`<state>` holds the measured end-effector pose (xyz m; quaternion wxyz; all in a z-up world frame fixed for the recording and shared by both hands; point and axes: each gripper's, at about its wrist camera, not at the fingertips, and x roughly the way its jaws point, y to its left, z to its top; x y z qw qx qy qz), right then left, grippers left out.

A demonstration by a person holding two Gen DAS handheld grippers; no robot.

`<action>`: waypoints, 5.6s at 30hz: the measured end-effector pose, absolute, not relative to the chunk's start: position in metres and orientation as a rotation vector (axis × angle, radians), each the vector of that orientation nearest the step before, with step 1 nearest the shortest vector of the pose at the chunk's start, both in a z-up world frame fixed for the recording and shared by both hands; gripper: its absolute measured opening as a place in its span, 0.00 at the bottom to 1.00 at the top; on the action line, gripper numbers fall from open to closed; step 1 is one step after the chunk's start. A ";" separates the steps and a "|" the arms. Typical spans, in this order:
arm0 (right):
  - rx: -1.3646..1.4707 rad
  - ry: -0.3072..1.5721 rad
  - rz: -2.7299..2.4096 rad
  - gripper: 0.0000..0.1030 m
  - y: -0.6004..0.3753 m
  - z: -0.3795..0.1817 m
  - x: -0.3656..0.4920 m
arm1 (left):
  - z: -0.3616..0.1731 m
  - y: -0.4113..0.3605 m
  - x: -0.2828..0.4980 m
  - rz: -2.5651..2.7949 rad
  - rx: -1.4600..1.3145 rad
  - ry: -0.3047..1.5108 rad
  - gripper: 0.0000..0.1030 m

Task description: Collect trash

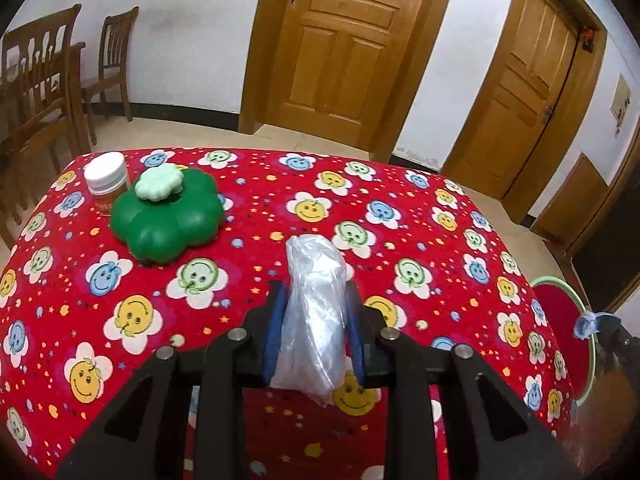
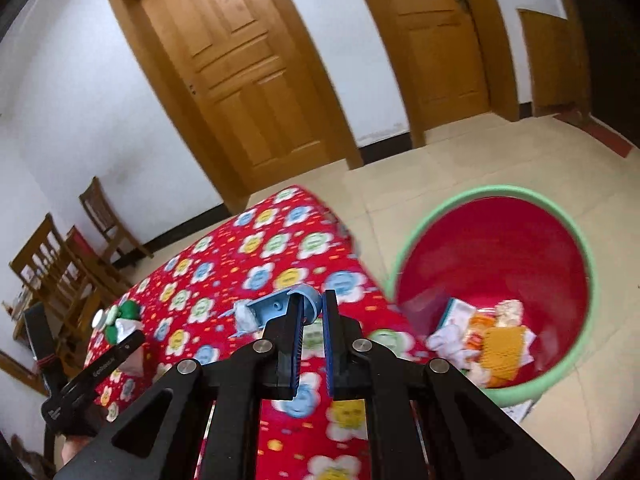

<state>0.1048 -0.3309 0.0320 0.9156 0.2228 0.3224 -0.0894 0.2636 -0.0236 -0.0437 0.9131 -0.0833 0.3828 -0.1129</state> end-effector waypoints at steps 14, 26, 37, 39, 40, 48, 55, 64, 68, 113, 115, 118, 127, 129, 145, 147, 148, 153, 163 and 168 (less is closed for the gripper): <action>0.531 0.598 -0.342 0.08 -0.400 0.039 0.042 | -0.014 -0.076 0.237 -0.350 -0.105 0.782 0.27; 0.631 0.584 -0.372 0.08 -0.451 0.028 0.007 | 0.008 -0.182 0.209 -0.588 -0.053 0.847 0.27; 0.653 0.569 -0.440 0.08 -0.485 0.016 -0.009 | -0.013 -0.286 0.193 -0.757 0.013 0.903 0.27; 0.661 0.572 -0.447 0.08 -0.492 0.012 -0.010 | -0.020 -0.299 0.193 -0.779 0.021 0.919 0.27; 0.668 0.574 -0.449 0.08 -0.495 0.010 -0.011 | -0.023 -0.305 0.193 -0.789 0.024 0.928 0.27; 0.698 0.593 -0.468 0.08 -0.509 -0.005 -0.013 | -0.036 -0.325 0.197 -0.798 0.056 0.947 0.39; 0.692 0.614 -0.460 0.09 -0.509 -0.012 -0.008 | -0.036 -0.317 0.196 -0.753 0.077 0.939 0.39; 0.589 0.675 -0.418 0.11 -0.499 -0.012 0.034 | -0.023 -0.274 0.197 -0.637 0.042 0.919 0.40; 0.522 0.692 -0.394 0.11 -0.493 -0.010 0.060 | -0.017 -0.255 0.198 -0.596 0.019 0.919 0.40; 0.242 0.550 -0.160 0.81 -0.295 0.108 -0.027 | 0.061 -0.035 0.060 -0.169 -0.091 0.717 0.46; 0.247 0.540 -0.155 0.81 -0.290 0.109 -0.034 | 0.062 -0.030 0.051 -0.147 -0.085 0.704 0.46; 0.241 0.525 -0.149 0.82 -0.283 0.107 -0.046 | 0.062 -0.023 0.041 -0.115 -0.068 0.688 0.46; 0.201 0.501 -0.095 0.83 -0.248 0.087 -0.068 | 0.048 -0.013 0.010 -0.054 -0.037 0.653 0.46; 0.186 0.497 -0.092 0.83 -0.240 0.083 -0.071 | 0.042 -0.012 0.005 -0.054 -0.029 0.667 0.46; 0.210 0.506 -0.129 0.83 -0.239 0.066 -0.083 | 0.034 -0.002 -0.013 -0.004 -0.057 0.613 0.46; 0.209 0.508 -0.127 0.83 -0.238 0.065 -0.083 | 0.034 -0.002 -0.015 -0.001 -0.051 0.603 0.46; 0.207 0.509 -0.126 0.83 -0.238 0.065 -0.083 | 0.035 -0.002 -0.015 -0.005 -0.053 0.602 0.46; 0.198 0.524 -0.118 0.83 -0.235 0.063 -0.081 | 0.034 -0.003 -0.014 -0.008 -0.052 0.603 0.46; 0.199 0.537 -0.111 0.83 -0.233 0.061 -0.080 | 0.034 -0.003 -0.015 -0.005 -0.049 0.600 0.46; 0.199 0.539 -0.111 0.83 -0.233 0.061 -0.080 | 0.034 -0.004 -0.015 -0.006 -0.047 0.600 0.46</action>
